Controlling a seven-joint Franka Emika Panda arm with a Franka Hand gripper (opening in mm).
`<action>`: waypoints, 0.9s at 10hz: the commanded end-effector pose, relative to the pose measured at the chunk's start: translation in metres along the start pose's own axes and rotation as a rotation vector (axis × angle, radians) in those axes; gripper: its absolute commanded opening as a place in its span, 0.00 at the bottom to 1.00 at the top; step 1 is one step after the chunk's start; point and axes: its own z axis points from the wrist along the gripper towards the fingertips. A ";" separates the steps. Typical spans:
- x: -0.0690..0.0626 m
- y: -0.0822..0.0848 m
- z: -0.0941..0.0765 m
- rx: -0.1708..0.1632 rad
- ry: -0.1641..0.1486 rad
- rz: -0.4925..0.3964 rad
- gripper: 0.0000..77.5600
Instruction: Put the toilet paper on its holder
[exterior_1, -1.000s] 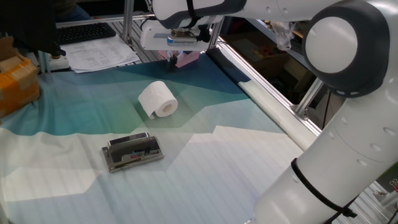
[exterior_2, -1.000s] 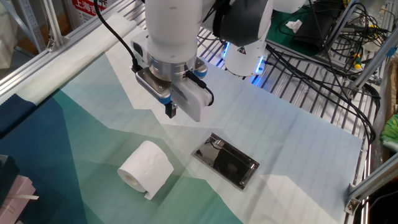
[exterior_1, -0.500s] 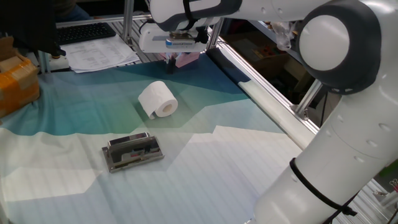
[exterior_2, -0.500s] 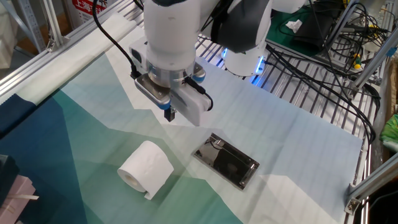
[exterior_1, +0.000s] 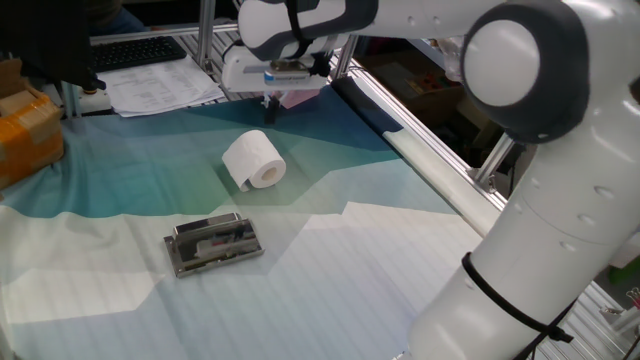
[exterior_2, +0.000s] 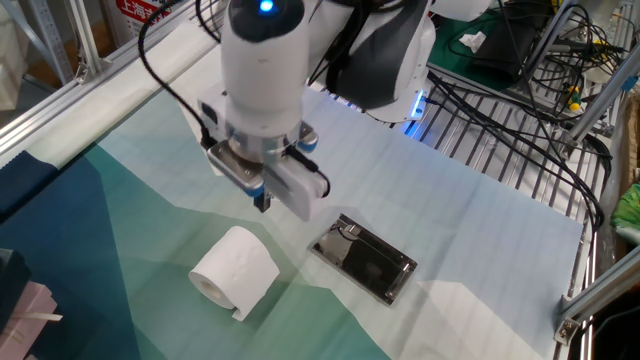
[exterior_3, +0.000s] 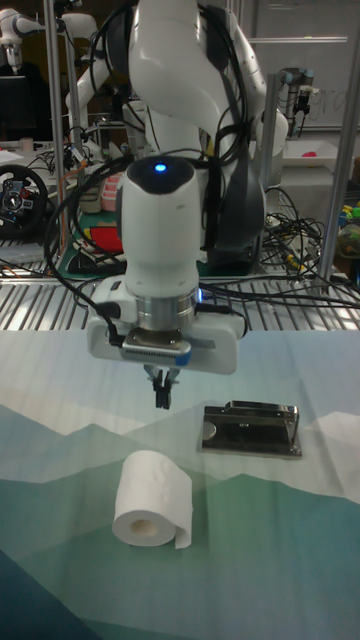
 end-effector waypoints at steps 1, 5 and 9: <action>-0.015 -0.004 0.019 -0.004 -0.021 -0.032 0.00; -0.024 -0.008 0.037 -0.008 -0.041 -0.053 0.00; -0.032 -0.009 0.062 -0.016 -0.078 -0.069 0.00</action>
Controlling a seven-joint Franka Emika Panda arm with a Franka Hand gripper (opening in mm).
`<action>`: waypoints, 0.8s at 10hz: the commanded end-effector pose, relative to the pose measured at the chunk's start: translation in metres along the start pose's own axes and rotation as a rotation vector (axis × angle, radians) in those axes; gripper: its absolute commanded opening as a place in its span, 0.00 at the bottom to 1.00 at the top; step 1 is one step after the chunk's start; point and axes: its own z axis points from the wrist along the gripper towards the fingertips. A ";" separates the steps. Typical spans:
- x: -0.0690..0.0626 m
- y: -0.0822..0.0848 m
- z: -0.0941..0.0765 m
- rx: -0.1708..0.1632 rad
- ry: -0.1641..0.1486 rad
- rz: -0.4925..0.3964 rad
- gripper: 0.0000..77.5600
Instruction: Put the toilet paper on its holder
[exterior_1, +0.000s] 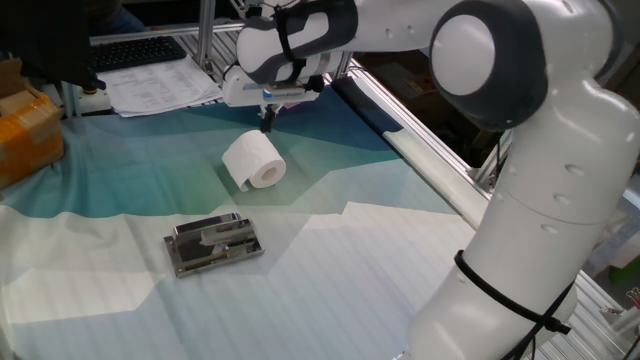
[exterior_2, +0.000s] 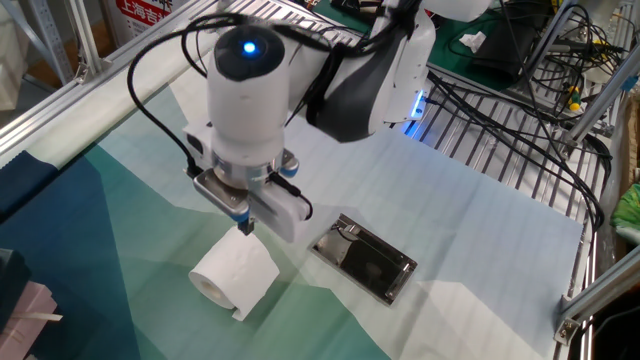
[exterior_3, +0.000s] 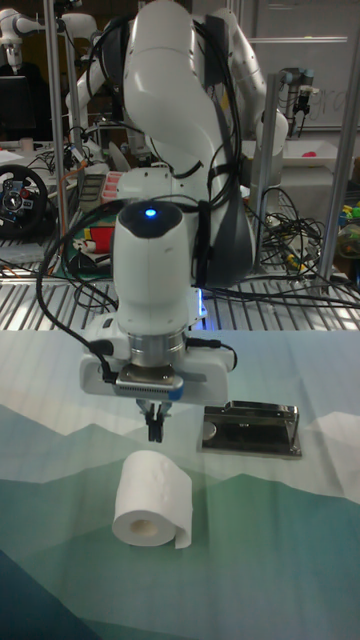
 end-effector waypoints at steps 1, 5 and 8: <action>-0.006 -0.003 0.013 -0.006 -0.025 -0.015 0.00; -0.011 -0.007 0.037 -0.007 -0.034 -0.033 0.00; -0.014 -0.011 0.048 -0.008 -0.036 -0.037 0.00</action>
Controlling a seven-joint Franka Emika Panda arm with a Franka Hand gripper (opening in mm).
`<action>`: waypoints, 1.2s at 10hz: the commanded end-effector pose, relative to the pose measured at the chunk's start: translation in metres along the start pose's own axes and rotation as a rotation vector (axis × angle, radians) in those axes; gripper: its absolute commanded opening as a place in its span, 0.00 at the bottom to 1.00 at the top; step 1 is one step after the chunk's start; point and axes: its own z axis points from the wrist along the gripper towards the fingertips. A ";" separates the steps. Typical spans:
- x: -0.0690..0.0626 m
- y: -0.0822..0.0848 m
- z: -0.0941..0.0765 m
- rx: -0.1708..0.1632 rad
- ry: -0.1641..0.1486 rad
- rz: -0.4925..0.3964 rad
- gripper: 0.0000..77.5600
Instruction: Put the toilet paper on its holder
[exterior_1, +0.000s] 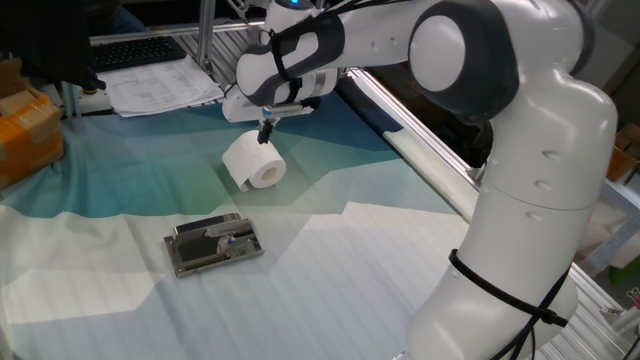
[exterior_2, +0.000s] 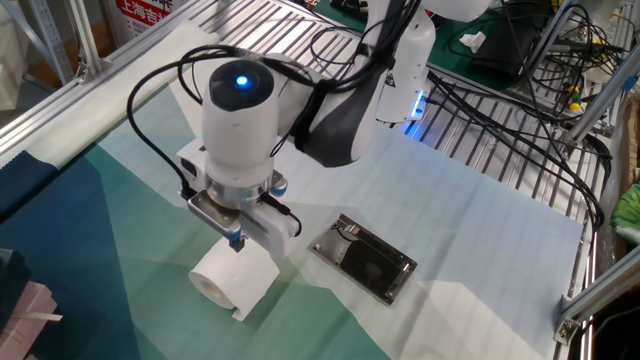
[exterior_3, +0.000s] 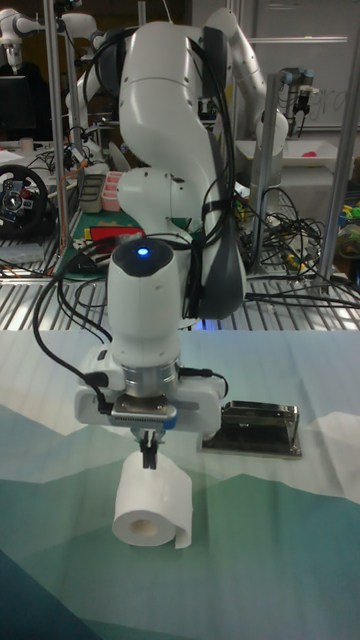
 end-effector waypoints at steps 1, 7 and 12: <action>-0.004 -0.005 0.006 -0.002 -0.003 0.001 0.00; -0.006 -0.008 0.014 -0.006 -0.005 0.001 0.00; -0.006 -0.008 0.014 -0.004 -0.003 -0.012 0.00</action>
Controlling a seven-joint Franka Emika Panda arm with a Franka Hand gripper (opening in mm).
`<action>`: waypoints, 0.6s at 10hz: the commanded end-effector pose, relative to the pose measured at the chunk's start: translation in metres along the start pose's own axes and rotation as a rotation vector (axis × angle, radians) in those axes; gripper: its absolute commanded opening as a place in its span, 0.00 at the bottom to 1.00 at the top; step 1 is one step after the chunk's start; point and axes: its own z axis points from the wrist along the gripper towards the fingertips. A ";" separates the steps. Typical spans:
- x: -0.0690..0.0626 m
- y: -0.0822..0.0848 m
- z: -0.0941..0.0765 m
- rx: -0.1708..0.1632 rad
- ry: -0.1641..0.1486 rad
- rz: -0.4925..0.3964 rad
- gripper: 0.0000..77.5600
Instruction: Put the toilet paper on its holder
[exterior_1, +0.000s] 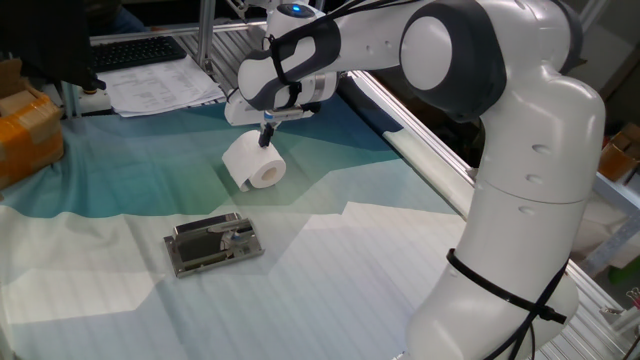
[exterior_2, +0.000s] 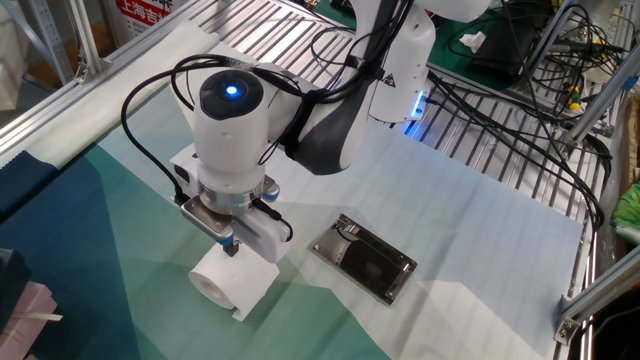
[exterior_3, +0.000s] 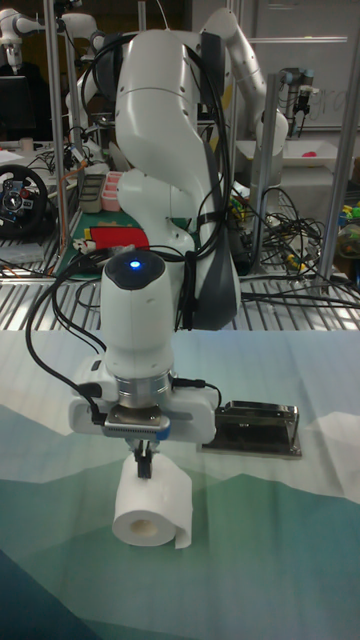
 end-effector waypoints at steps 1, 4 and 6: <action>-0.001 0.000 -0.001 0.001 -0.001 -0.019 0.00; -0.001 0.000 -0.001 0.001 0.000 -0.019 1.00; -0.001 0.000 -0.001 0.001 0.000 -0.019 1.00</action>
